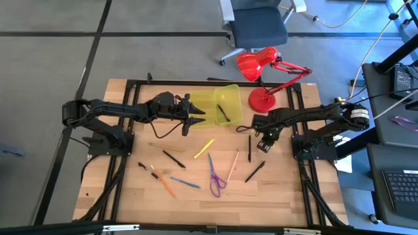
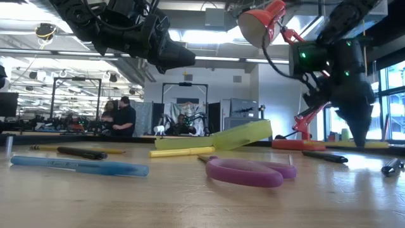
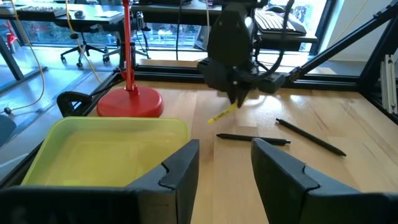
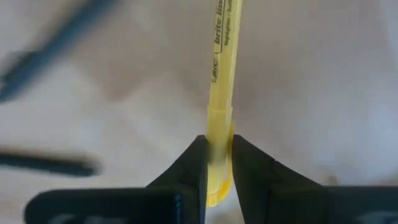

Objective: Pick & place school supplies into a supply box
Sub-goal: Put the right yellow pen into the yellow supply box

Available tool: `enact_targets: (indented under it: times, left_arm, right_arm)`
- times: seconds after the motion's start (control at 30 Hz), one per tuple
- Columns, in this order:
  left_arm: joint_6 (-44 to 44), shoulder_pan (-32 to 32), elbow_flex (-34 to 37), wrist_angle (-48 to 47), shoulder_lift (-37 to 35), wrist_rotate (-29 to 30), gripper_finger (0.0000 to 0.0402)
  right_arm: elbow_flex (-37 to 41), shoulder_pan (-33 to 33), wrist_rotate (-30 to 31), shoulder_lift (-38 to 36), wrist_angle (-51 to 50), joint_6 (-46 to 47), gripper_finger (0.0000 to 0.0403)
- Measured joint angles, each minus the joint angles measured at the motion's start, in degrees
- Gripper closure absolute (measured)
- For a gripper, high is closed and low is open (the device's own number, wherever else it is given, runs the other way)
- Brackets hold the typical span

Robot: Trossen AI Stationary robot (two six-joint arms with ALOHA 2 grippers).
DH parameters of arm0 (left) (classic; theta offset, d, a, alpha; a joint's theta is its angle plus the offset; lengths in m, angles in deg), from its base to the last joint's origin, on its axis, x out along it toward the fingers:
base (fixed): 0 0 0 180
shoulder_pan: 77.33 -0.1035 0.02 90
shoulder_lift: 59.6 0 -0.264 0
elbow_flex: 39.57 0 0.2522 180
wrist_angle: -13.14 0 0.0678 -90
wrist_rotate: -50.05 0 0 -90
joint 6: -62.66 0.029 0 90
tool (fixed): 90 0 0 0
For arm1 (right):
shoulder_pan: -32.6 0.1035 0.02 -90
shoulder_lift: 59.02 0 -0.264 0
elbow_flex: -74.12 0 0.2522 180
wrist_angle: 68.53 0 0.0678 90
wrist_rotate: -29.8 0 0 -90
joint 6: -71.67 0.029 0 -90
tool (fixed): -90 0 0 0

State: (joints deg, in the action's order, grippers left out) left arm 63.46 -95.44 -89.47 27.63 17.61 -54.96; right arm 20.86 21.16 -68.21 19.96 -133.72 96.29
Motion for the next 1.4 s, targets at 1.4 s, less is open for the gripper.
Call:
enact_targets:
  times: [1.4]
  left_arm:
    - [1.9,0.0,0.0,-0.2,0.0,0.2,0.0263]
  right_arm:
    - [-31.7,-14.0,15.7,28.6,16.8,-8.4,0.0334]
